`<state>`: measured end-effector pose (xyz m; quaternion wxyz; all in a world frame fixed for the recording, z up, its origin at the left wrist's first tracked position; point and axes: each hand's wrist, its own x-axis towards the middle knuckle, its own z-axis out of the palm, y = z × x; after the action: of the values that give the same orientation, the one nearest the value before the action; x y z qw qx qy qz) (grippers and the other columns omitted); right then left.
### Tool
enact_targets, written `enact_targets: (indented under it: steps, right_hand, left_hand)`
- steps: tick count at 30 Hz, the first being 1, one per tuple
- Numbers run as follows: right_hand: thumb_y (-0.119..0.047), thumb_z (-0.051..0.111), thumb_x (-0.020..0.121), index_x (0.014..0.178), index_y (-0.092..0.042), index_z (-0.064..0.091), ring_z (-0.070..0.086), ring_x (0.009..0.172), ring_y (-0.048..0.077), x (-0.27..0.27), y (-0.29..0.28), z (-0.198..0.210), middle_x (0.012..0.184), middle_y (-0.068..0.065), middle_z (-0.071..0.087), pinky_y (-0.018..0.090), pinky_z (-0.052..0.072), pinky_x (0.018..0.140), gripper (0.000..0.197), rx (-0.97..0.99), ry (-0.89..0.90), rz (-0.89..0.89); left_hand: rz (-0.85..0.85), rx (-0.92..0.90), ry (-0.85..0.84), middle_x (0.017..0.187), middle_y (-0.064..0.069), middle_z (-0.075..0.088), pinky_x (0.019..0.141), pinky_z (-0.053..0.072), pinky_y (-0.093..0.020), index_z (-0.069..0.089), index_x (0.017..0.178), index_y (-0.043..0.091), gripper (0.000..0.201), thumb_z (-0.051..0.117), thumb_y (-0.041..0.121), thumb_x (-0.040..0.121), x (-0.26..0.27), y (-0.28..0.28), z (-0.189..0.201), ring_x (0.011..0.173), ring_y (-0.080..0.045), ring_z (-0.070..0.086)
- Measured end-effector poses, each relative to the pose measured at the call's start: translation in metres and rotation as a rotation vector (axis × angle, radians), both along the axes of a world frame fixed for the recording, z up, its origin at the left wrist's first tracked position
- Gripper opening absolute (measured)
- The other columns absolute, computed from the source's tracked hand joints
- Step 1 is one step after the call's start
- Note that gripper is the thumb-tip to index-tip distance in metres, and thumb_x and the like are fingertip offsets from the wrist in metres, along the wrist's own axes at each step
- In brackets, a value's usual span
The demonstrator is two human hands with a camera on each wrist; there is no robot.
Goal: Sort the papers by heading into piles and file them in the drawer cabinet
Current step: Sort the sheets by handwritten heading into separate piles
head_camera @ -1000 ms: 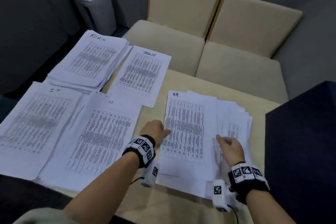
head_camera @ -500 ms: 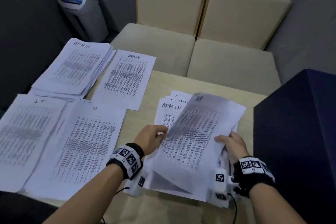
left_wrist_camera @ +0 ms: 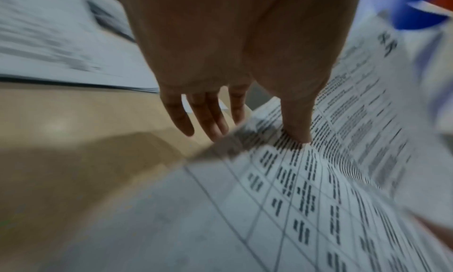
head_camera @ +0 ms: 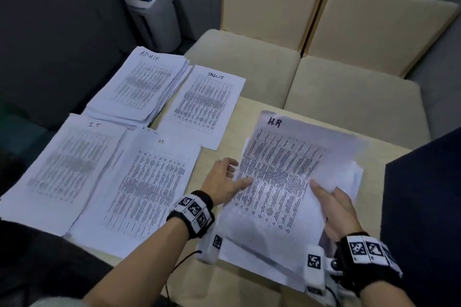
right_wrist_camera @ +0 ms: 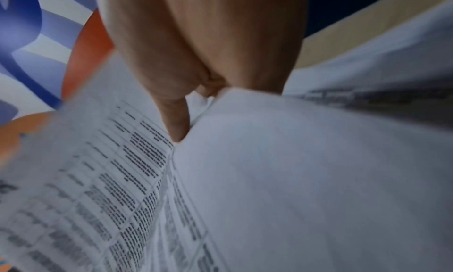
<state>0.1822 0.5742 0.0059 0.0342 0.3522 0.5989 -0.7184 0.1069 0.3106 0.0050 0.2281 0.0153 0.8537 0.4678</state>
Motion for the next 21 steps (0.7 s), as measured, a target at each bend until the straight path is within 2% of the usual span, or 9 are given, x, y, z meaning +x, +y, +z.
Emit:
enact_targets:
  steps: [2, 3, 4, 7, 9, 12, 16, 19, 21]
  right_hand:
    - [-0.036, 0.076, 0.085, 0.112, 0.004, 0.061, 0.070, 0.092, 0.032, -0.008, -0.015, -0.009, 0.105, 0.023, 0.070, 0.041, 0.055, 0.080, 0.050, 0.021, -0.006, 0.064]
    - [-0.039, 0.076, 0.084, 0.115, 0.006, 0.059, 0.069, 0.092, 0.033, -0.012, -0.024, -0.012, 0.104, 0.022, 0.070, 0.041, 0.053, 0.080, 0.057, 0.013, -0.008, 0.087]
    - [-0.042, 0.076, 0.083, 0.117, 0.003, 0.060, 0.068, 0.093, 0.030, -0.016, -0.033, -0.013, 0.104, 0.018, 0.071, 0.040, 0.053, 0.080, 0.059, 0.007, -0.017, 0.092]
    - [-0.039, 0.069, 0.089, 0.107, -0.012, 0.070, 0.068, 0.100, 0.025, -0.024, -0.047, -0.017, 0.106, 0.007, 0.073, 0.042, 0.054, 0.089, 0.032, 0.128, 0.005, 0.147]
    - [-0.033, 0.066, 0.093, 0.101, -0.018, 0.070, 0.066, 0.104, 0.026, -0.021, -0.045, -0.023, 0.105, 0.005, 0.071, 0.045, 0.051, 0.096, 0.017, 0.320, -0.021, 0.177]
    - [-0.026, 0.066, 0.093, 0.103, -0.010, 0.068, 0.058, 0.098, 0.023, -0.014, -0.036, -0.028, 0.103, 0.008, 0.066, 0.032, 0.042, 0.092, 0.018, 0.548, -0.155, 0.159]
    - [-0.042, 0.072, 0.086, 0.104, -0.008, 0.066, 0.058, 0.095, 0.029, -0.006, -0.029, -0.038, 0.113, 0.016, 0.066, 0.035, 0.043, 0.090, 0.039, 0.758, -0.389, 0.157]
    - [-0.053, 0.078, 0.075, 0.110, -0.005, 0.060, 0.055, 0.113, 0.040, -0.007, -0.029, -0.040, 0.125, 0.026, 0.055, 0.045, 0.046, 0.096, 0.062, 0.862, -0.519, 0.134]
    - [-0.059, 0.080, 0.070, 0.116, 0.000, 0.055, 0.049, 0.120, 0.043, -0.012, -0.030, -0.036, 0.129, 0.030, 0.049, 0.047, 0.043, 0.097, 0.079, 0.900, -0.576, 0.132]
  left_hand:
    - [0.049, 0.166, -0.120, 0.103, 0.013, 0.059, 0.075, 0.048, -0.023, 0.057, 0.116, 0.017, 0.039, 0.067, 0.044, 0.089, 0.001, -0.015, 0.010, 0.089, -0.010, 0.058]
    - [0.078, 0.252, -0.141, 0.081, 0.016, 0.061, 0.062, 0.045, -0.019, 0.061, 0.098, 0.017, 0.019, 0.063, 0.035, 0.094, 0.001, -0.026, 0.014, 0.069, -0.006, 0.056]
    - [0.126, 0.310, -0.139, 0.063, 0.017, 0.057, 0.053, 0.041, -0.017, 0.059, 0.083, 0.015, 0.018, 0.060, 0.027, 0.097, 0.000, -0.040, 0.017, 0.054, -0.004, 0.050]
    - [0.298, 0.196, -0.065, 0.055, 0.002, 0.042, 0.049, 0.031, -0.023, 0.052, 0.070, 0.012, 0.030, 0.062, 0.023, 0.096, -0.006, -0.103, 0.013, 0.045, -0.010, 0.037]
    - [0.393, 0.036, -0.030, 0.052, 0.004, 0.041, 0.048, 0.031, -0.024, 0.048, 0.064, 0.015, 0.036, 0.062, 0.024, 0.095, -0.008, -0.157, 0.002, 0.045, -0.011, 0.037]
    - [0.508, -0.177, -0.065, 0.060, -0.003, 0.055, 0.051, 0.041, -0.027, 0.061, 0.077, 0.005, 0.030, 0.059, 0.027, 0.097, -0.005, -0.229, -0.017, 0.050, -0.017, 0.048]
    - [0.488, -0.522, -0.067, 0.067, -0.007, 0.061, 0.055, 0.055, -0.034, 0.062, 0.083, 0.006, 0.027, 0.055, 0.027, 0.099, 0.000, -0.270, -0.036, 0.054, -0.021, 0.056]
    - [0.531, -0.798, 0.074, 0.102, -0.017, 0.055, 0.075, 0.053, -0.043, 0.058, 0.102, -0.001, 0.024, 0.062, 0.017, 0.087, -0.007, -0.252, -0.039, 0.084, -0.029, 0.053]
    - [0.520, -0.870, 0.161, 0.119, -0.021, 0.046, 0.088, 0.047, -0.050, 0.051, 0.115, -0.002, 0.045, 0.068, 0.016, 0.078, -0.016, -0.218, -0.033, 0.105, -0.035, 0.046]
